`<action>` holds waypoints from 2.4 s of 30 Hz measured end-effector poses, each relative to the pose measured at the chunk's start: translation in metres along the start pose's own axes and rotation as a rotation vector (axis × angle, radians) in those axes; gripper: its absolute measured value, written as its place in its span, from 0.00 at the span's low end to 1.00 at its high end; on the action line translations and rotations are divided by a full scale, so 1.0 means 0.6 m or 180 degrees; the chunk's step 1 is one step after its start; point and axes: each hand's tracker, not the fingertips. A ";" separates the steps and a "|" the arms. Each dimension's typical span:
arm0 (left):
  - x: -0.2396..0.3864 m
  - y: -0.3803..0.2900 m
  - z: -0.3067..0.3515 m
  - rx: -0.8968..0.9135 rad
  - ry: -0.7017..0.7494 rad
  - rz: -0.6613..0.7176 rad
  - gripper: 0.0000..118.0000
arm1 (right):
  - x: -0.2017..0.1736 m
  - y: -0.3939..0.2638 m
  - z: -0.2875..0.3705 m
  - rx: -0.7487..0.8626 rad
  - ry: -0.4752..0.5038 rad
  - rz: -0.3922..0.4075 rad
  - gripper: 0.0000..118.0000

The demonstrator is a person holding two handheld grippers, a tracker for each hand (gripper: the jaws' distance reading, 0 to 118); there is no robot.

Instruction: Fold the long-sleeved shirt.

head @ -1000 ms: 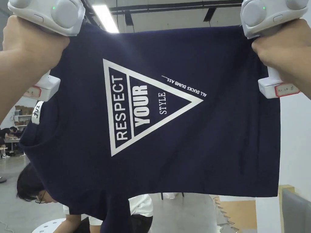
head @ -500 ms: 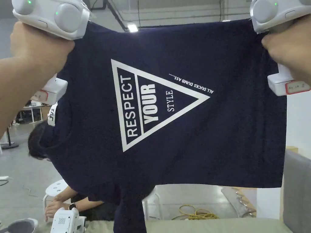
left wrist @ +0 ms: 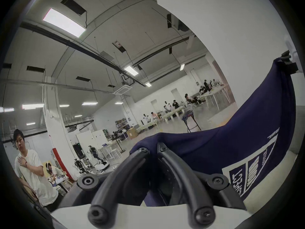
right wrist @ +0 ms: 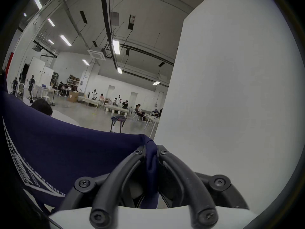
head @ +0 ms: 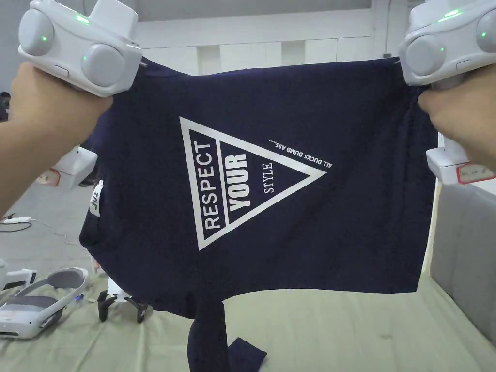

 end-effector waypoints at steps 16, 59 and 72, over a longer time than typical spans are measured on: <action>0.016 -0.222 0.284 -0.0816 -0.0579 -0.0448 0.07 | 0.002 -0.241 0.257 -0.0705 0.0543 0.0214 0.08; 0.265 -0.790 0.824 -0.3476 -0.2503 -0.0675 0.10 | 0.023 -0.917 0.705 -0.3652 0.2147 0.1182 0.09; 0.100 -0.593 0.727 -0.1791 -0.0657 0.1437 0.88 | 0.064 -0.681 0.733 -0.1747 0.1632 -0.0701 0.82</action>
